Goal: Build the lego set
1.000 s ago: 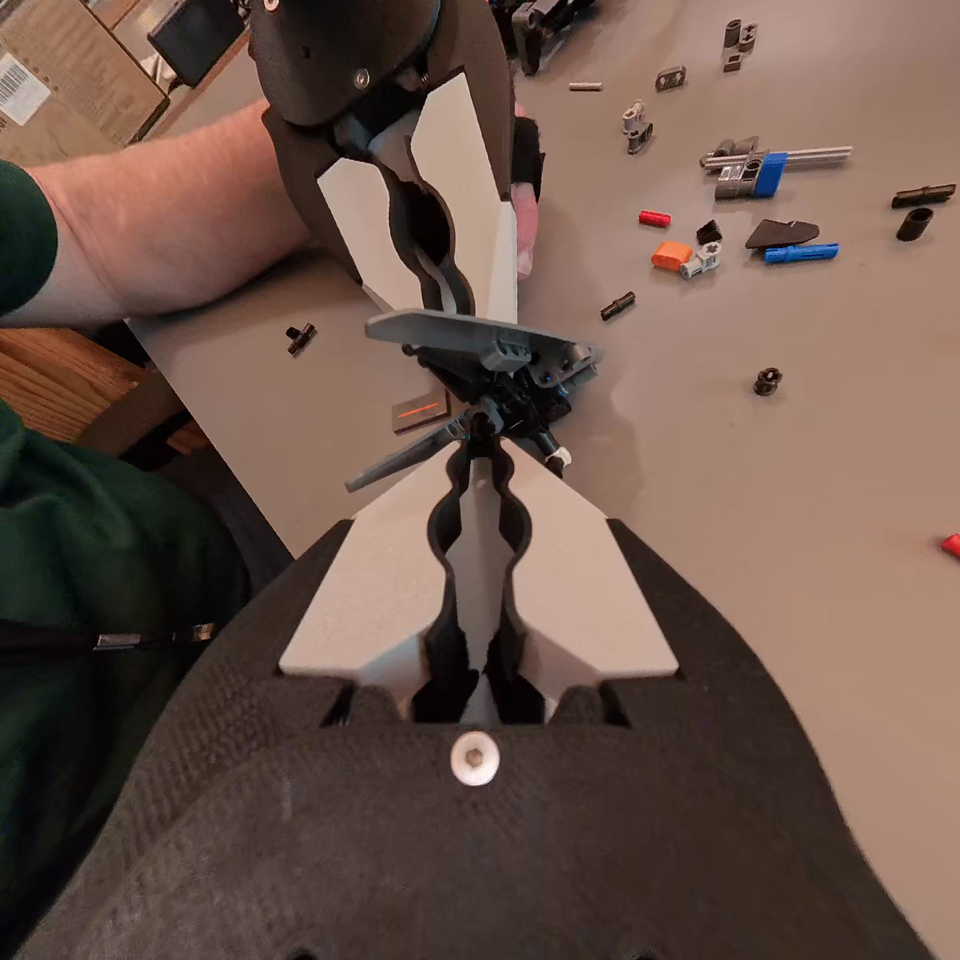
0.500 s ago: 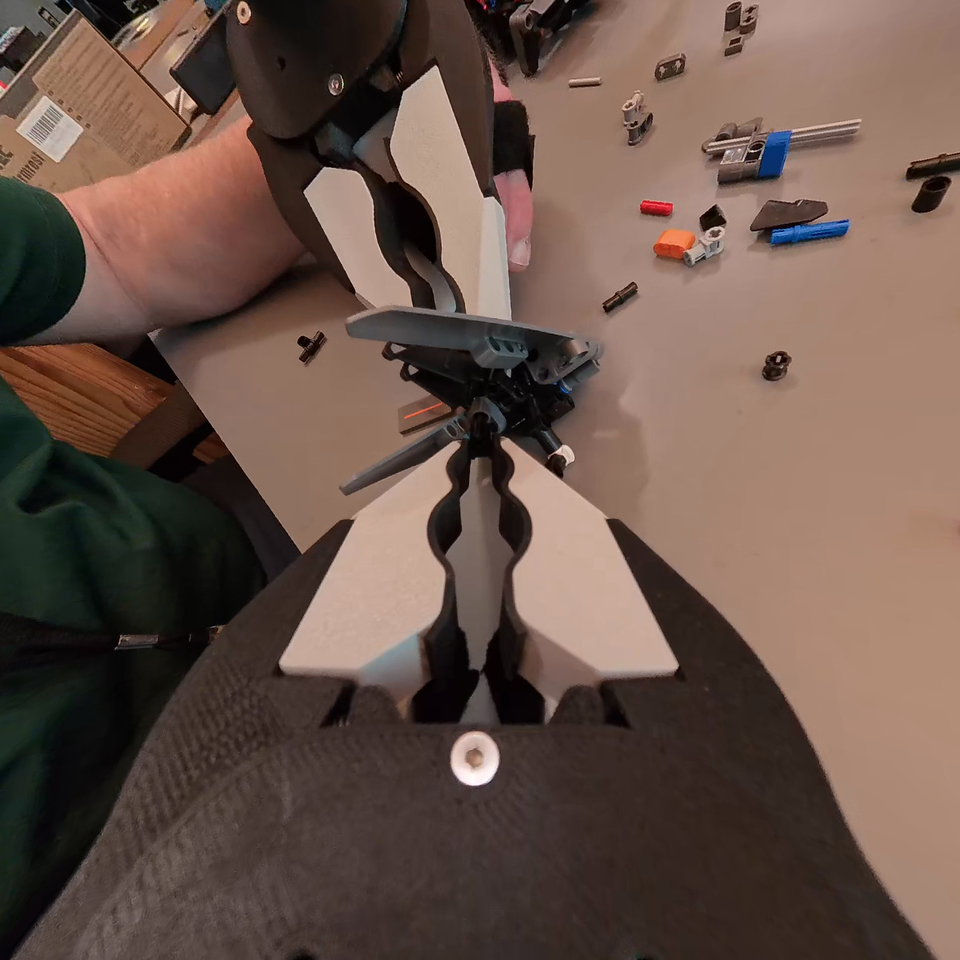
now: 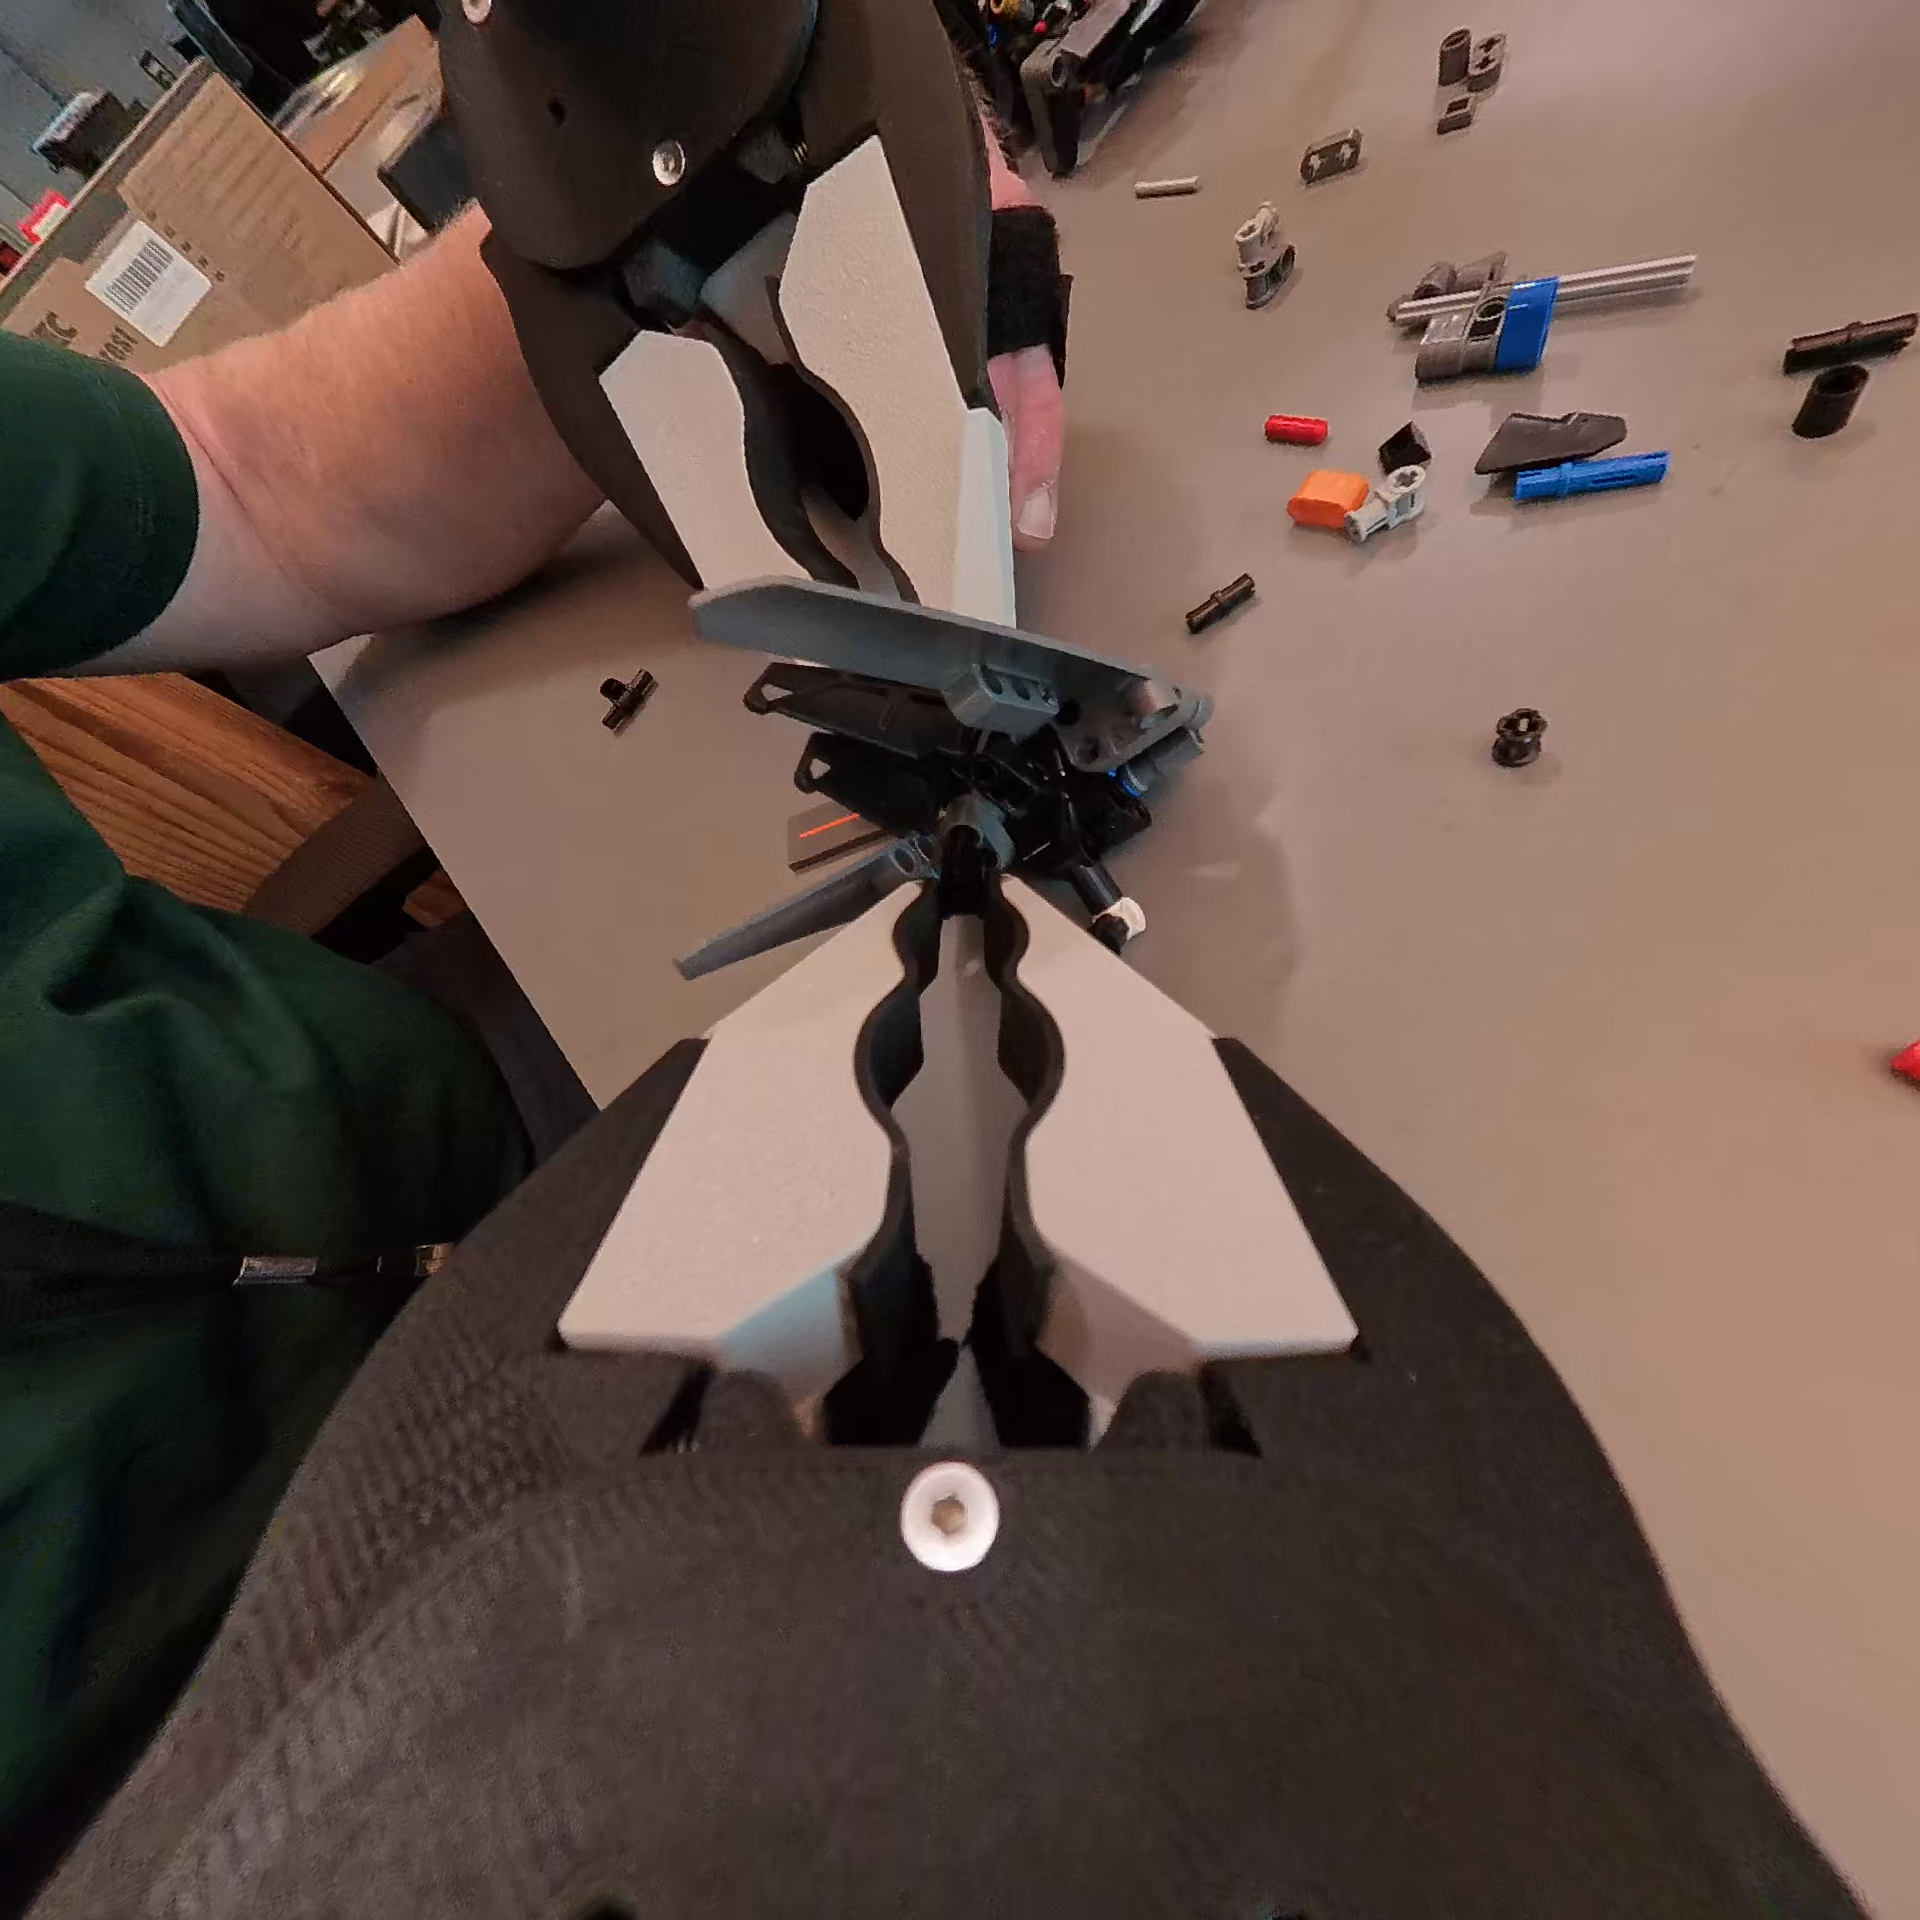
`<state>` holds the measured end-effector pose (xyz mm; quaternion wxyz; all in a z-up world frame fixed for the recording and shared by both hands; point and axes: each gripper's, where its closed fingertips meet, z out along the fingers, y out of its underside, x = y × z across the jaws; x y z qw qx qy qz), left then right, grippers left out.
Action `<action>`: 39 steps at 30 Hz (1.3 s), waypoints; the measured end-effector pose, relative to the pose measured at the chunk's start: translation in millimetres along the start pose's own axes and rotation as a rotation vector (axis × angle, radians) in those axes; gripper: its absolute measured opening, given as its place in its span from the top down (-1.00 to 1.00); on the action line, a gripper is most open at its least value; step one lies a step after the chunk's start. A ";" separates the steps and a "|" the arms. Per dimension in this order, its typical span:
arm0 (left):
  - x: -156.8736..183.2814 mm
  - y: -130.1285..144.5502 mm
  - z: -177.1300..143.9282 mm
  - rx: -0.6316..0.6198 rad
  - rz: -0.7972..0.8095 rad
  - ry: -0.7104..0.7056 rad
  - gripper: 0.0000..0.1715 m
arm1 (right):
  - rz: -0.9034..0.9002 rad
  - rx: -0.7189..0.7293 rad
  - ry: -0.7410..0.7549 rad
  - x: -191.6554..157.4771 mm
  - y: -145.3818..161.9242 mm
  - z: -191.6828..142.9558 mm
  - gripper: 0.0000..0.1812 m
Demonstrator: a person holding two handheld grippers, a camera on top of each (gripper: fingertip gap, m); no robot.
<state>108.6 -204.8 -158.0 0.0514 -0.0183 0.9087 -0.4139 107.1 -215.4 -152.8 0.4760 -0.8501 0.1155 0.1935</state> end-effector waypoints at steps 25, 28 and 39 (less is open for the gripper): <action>-5.7 -2.6 3.7 -0.036 -0.063 0.074 0.94 | 0.033 -0.003 -0.041 3.5 -0.1 -3.3 0.93; -6.9 -2.4 4.4 -0.043 -0.066 0.076 0.94 | 0.034 -0.009 -0.042 3.9 0.6 -3.4 0.93; -7.5 -4.1 6.4 -0.050 -0.041 0.107 0.94 | 0.038 -0.019 -0.056 5.3 1.8 -4.8 0.93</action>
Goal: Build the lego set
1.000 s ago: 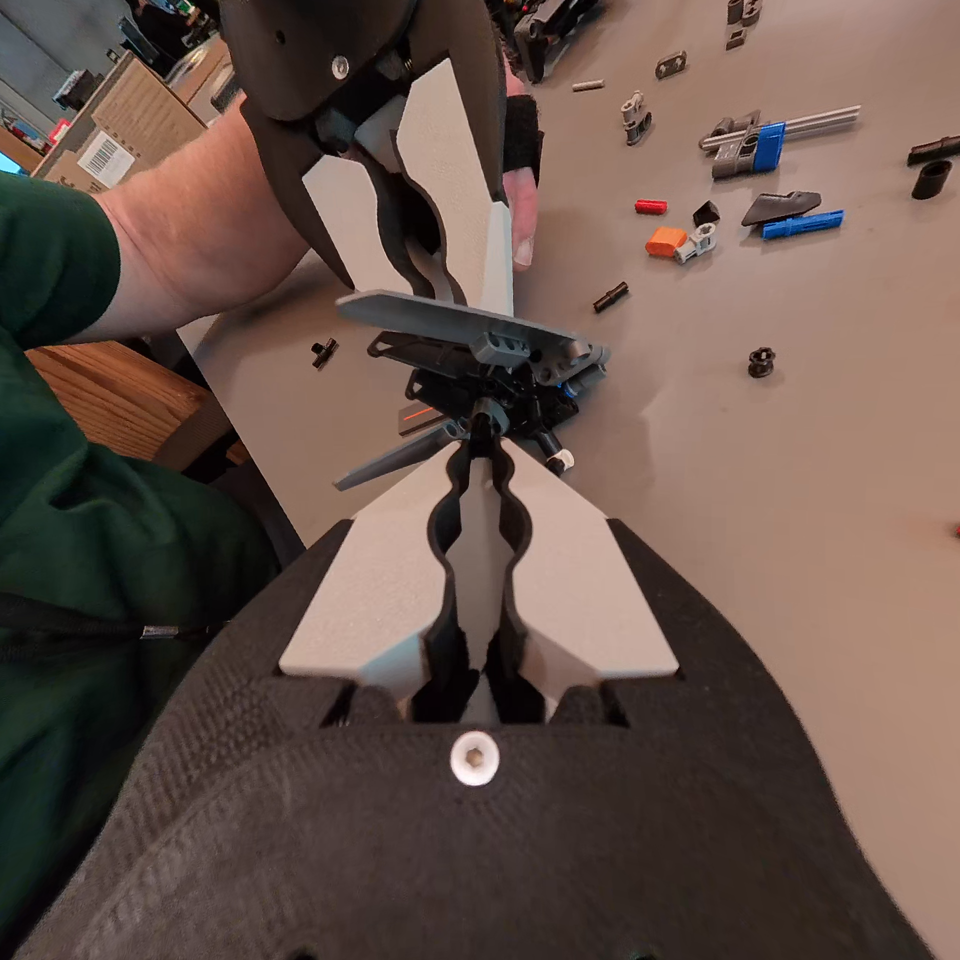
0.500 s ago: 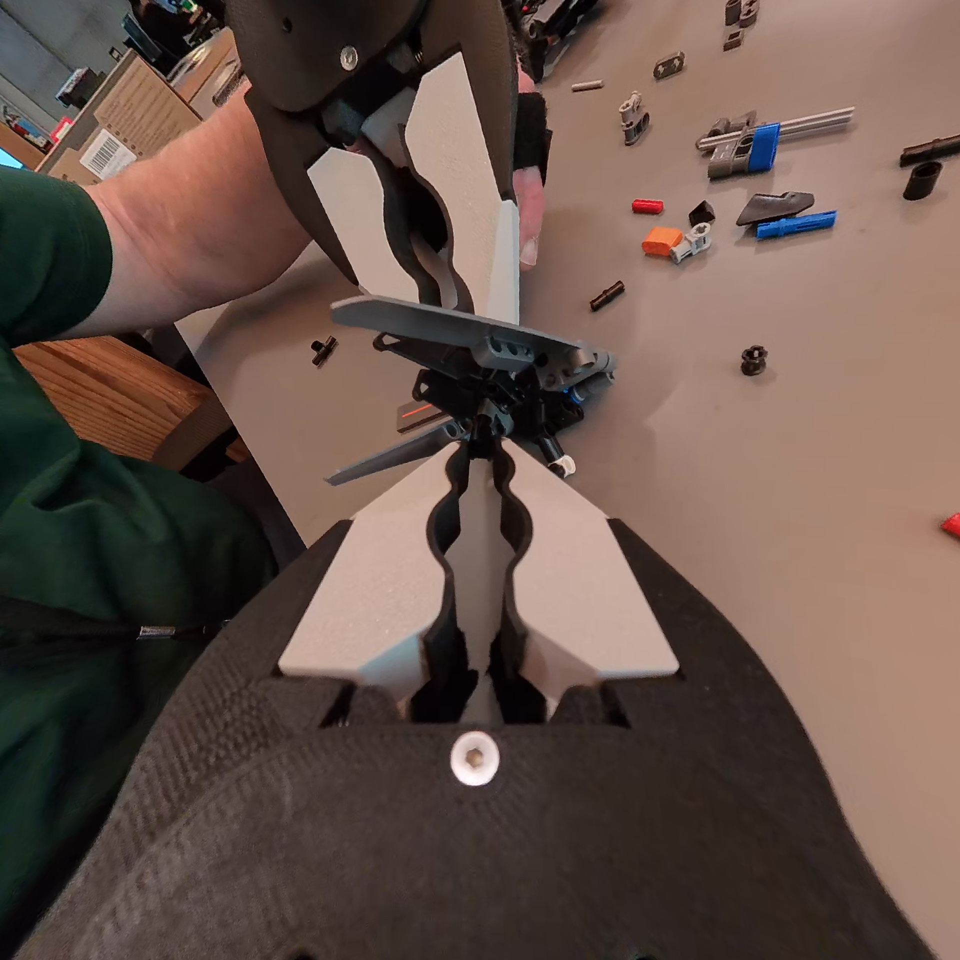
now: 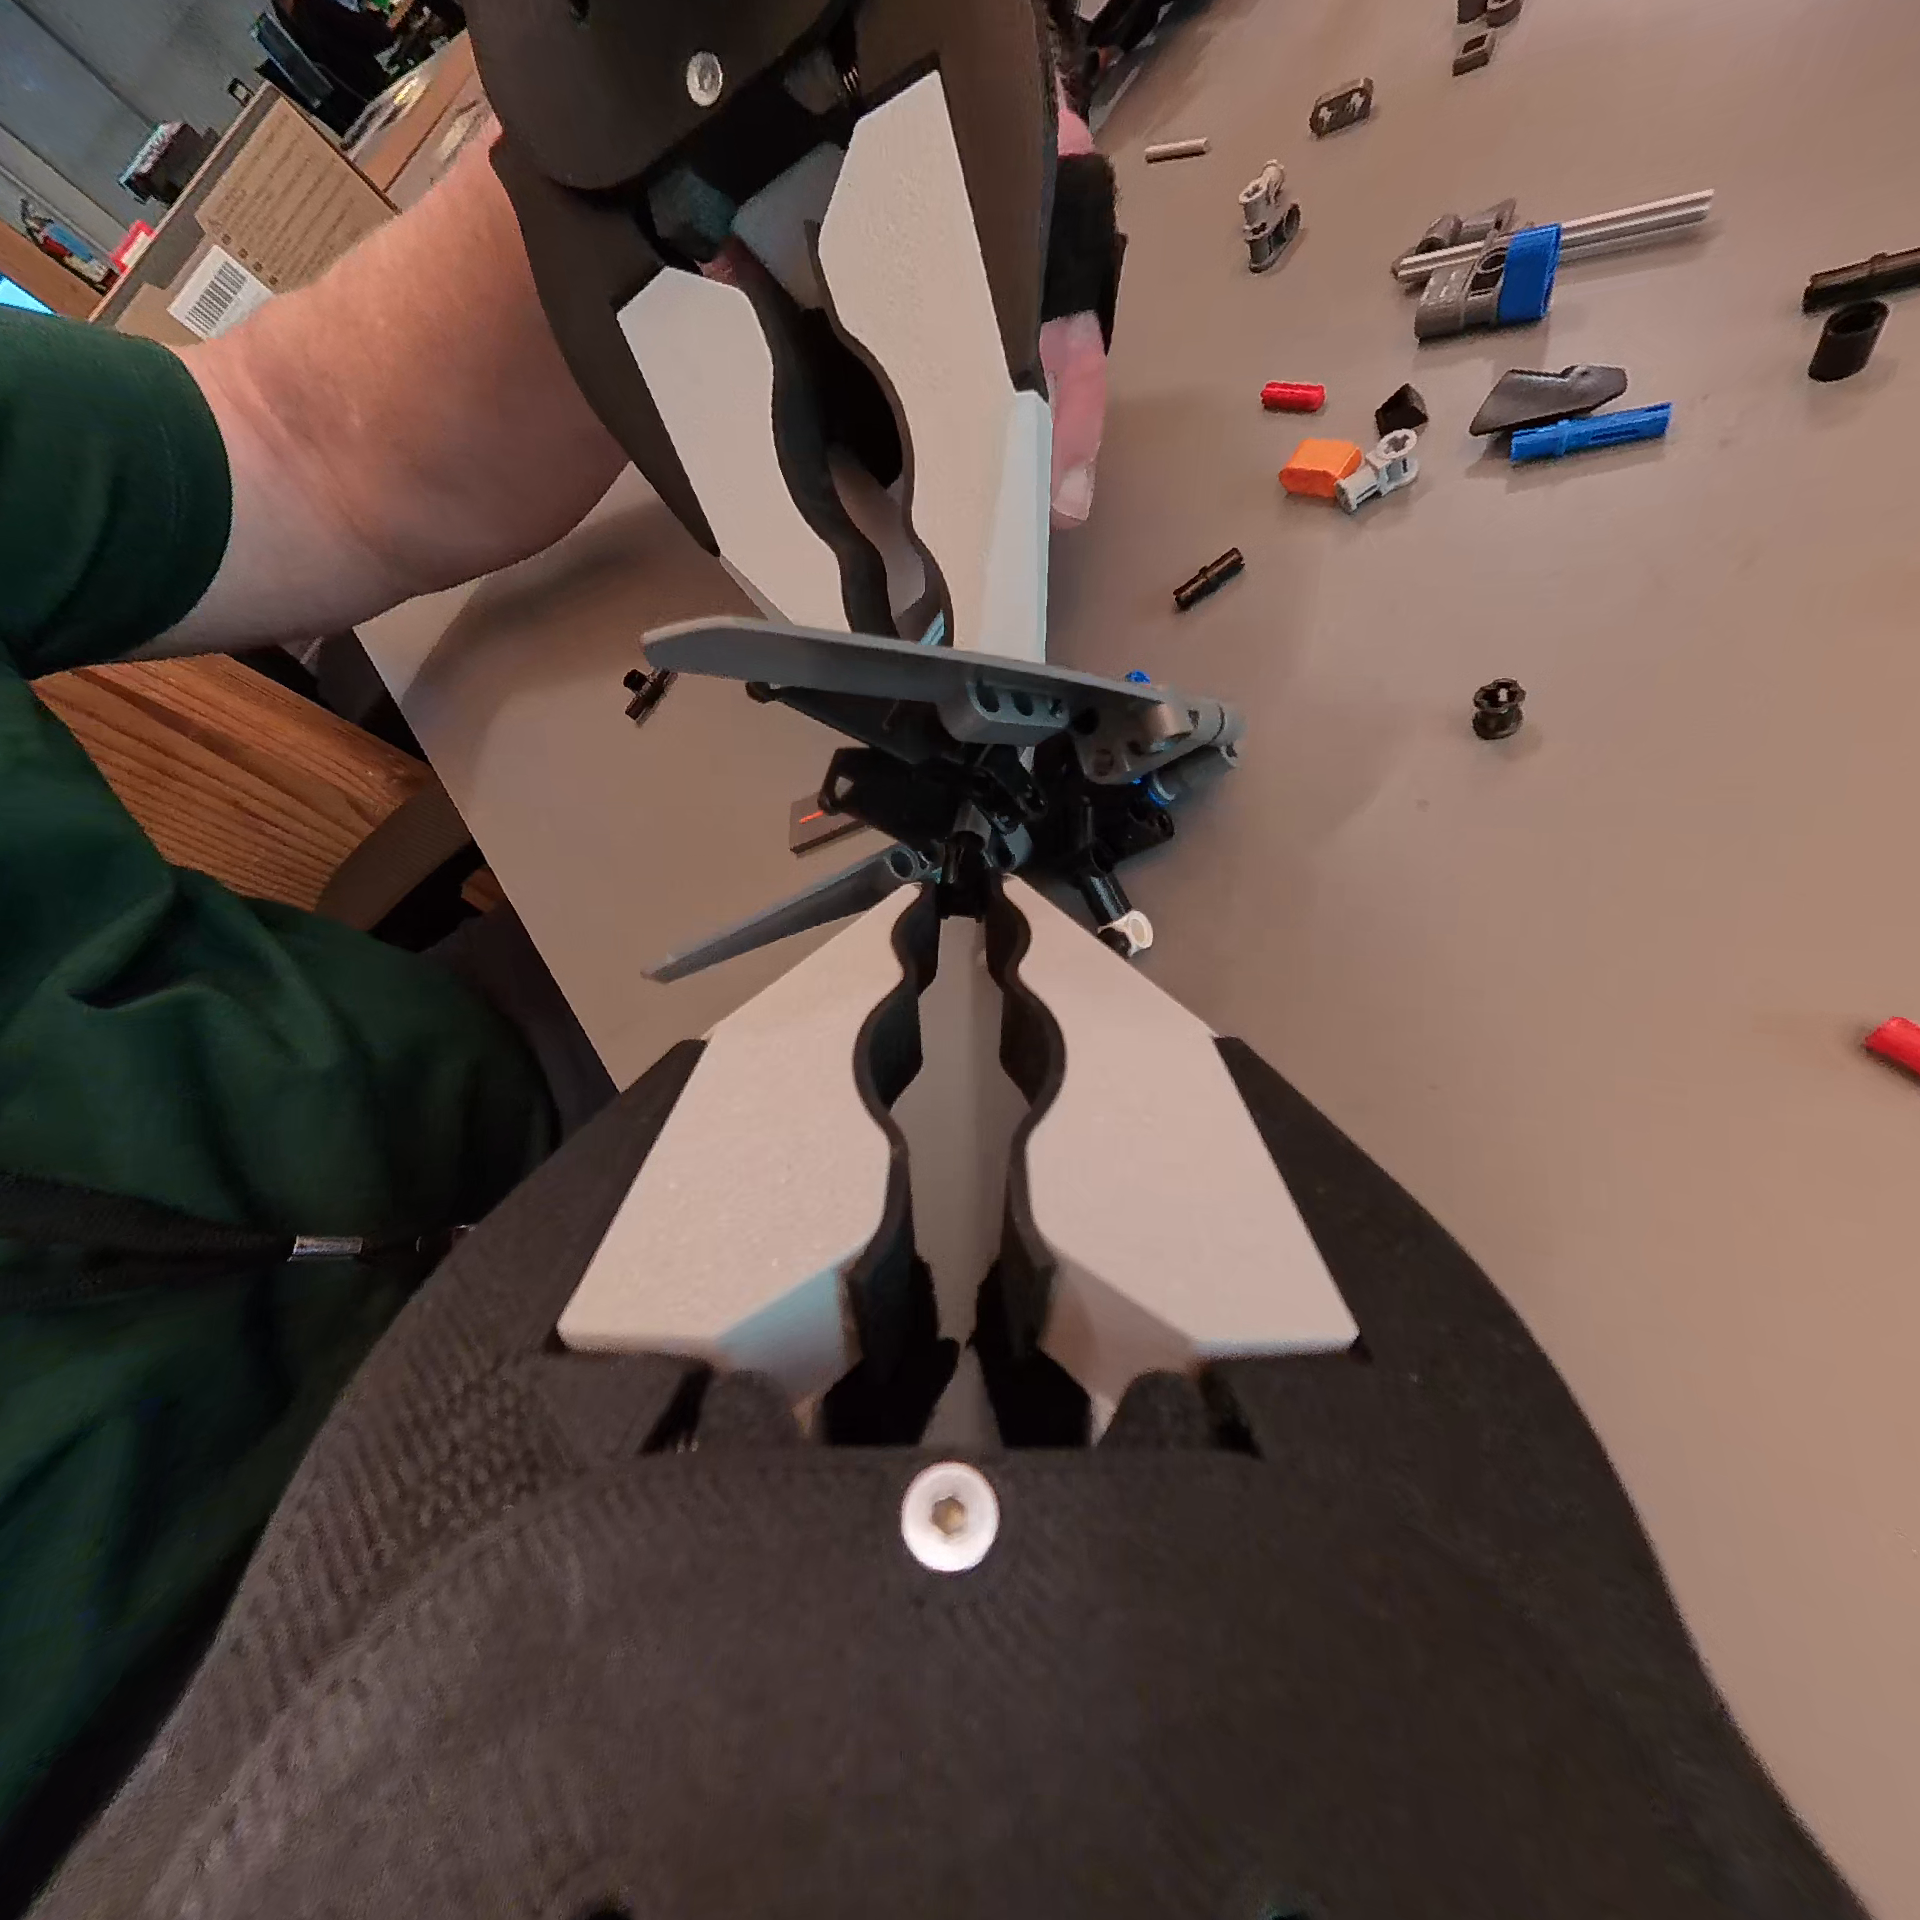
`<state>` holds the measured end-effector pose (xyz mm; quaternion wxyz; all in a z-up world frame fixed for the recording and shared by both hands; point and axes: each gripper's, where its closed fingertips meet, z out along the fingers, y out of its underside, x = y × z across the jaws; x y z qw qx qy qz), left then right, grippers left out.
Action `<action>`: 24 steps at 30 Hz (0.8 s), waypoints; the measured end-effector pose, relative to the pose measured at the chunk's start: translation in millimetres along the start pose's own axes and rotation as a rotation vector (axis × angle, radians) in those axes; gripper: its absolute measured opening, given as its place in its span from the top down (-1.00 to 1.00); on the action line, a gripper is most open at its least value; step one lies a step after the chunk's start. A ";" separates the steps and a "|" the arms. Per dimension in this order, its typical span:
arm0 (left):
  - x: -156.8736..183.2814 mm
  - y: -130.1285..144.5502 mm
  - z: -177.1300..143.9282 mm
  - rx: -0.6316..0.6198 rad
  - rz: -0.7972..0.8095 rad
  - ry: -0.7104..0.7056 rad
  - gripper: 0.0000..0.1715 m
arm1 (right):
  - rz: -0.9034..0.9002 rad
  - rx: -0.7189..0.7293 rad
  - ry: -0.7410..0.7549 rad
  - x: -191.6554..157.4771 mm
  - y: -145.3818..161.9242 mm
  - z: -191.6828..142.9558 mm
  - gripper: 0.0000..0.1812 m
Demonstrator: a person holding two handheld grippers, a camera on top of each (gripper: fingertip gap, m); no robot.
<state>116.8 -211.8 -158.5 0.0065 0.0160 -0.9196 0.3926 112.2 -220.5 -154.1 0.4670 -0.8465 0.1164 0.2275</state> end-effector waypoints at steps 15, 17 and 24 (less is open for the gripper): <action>-8.1 -1.5 2.5 -0.028 -0.007 0.043 0.94 | -0.021 -0.032 -0.036 7.8 -1.9 -4.4 0.93; -8.8 -2.0 2.8 -0.021 -0.008 0.046 0.94 | -0.039 -0.045 -0.042 8.5 -1.6 -4.7 0.93; -11.1 -2.5 3.2 -0.025 0.012 0.044 0.94 | -0.064 -0.068 -0.079 9.5 -1.9 -5.8 0.93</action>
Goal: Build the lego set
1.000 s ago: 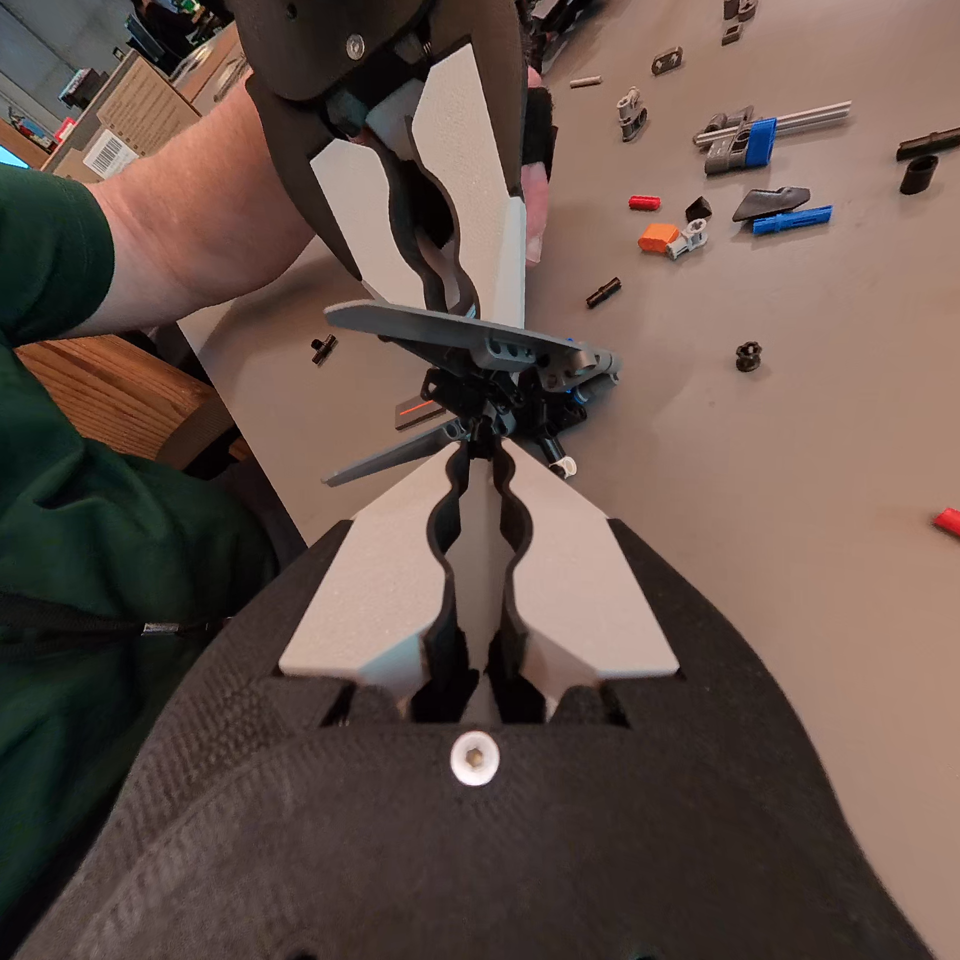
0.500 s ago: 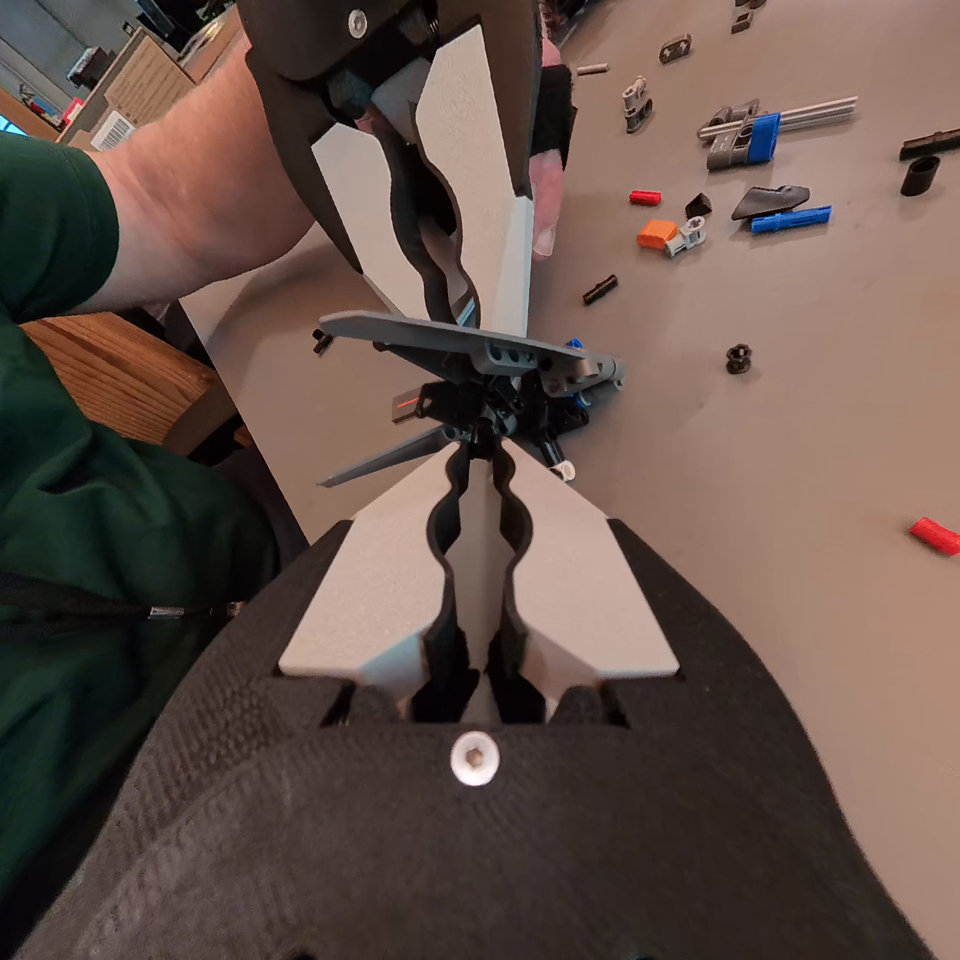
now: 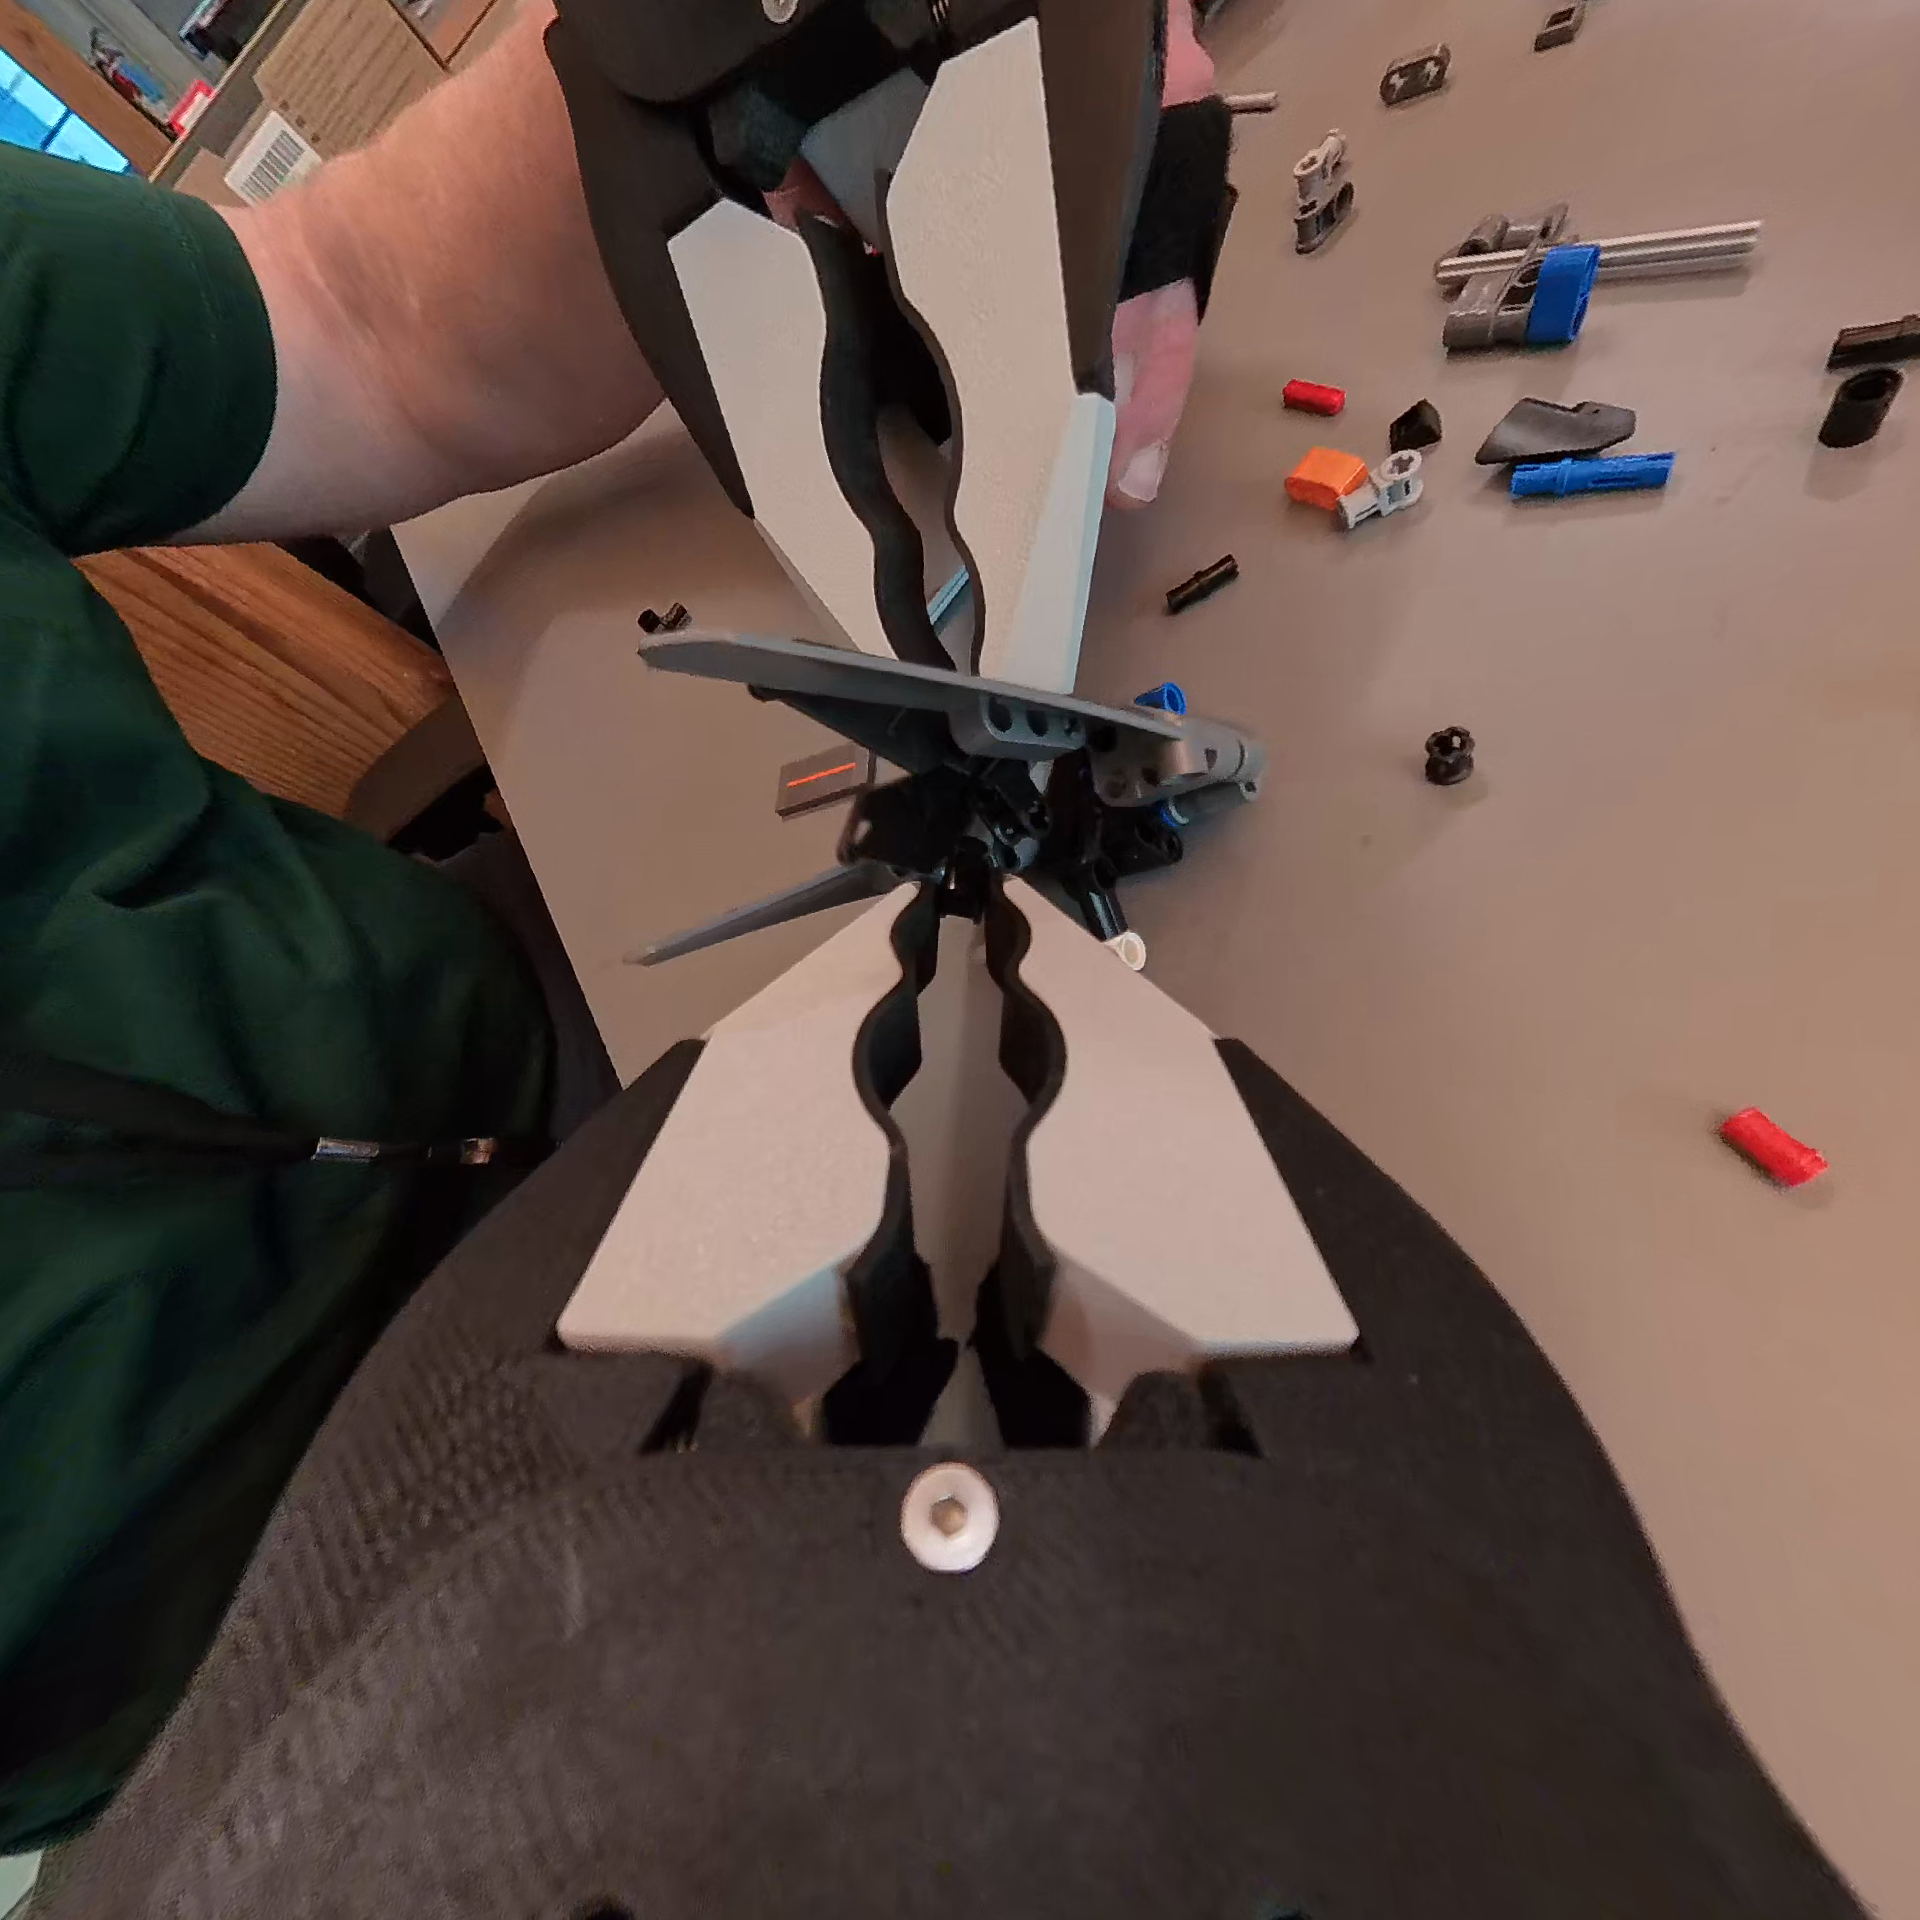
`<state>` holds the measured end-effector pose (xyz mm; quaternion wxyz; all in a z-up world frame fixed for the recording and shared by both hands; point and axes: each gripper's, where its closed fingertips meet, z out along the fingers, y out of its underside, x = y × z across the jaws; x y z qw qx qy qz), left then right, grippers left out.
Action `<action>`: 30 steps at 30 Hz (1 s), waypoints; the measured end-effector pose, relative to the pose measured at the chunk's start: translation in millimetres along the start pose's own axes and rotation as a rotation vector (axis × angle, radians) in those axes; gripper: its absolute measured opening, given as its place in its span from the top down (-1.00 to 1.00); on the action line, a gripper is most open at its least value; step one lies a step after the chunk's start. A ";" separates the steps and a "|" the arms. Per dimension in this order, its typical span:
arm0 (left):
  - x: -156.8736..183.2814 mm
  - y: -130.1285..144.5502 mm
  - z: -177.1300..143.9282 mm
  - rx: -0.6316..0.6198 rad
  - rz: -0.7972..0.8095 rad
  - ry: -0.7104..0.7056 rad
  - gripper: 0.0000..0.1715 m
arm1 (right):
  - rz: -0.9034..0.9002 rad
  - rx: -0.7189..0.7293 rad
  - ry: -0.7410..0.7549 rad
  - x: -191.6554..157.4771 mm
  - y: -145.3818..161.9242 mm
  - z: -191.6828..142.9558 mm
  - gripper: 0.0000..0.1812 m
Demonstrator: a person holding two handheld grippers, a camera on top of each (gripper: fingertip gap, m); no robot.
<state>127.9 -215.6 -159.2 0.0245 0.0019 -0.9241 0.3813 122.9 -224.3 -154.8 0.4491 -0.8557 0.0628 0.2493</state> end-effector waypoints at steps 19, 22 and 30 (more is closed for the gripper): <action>-1.8 0.7 0.5 -0.011 0.007 -0.030 0.94 | 0.002 -0.002 -0.010 1.8 -0.7 -1.1 0.93; -3.0 1.4 0.1 -0.011 0.005 -0.041 0.89 | 0.002 -0.001 -0.009 1.9 -0.7 -1.0 0.93; -2.0 1.9 0.4 -0.015 0.012 -0.045 0.88 | 0.003 -0.002 -0.011 1.7 -0.7 -1.0 0.93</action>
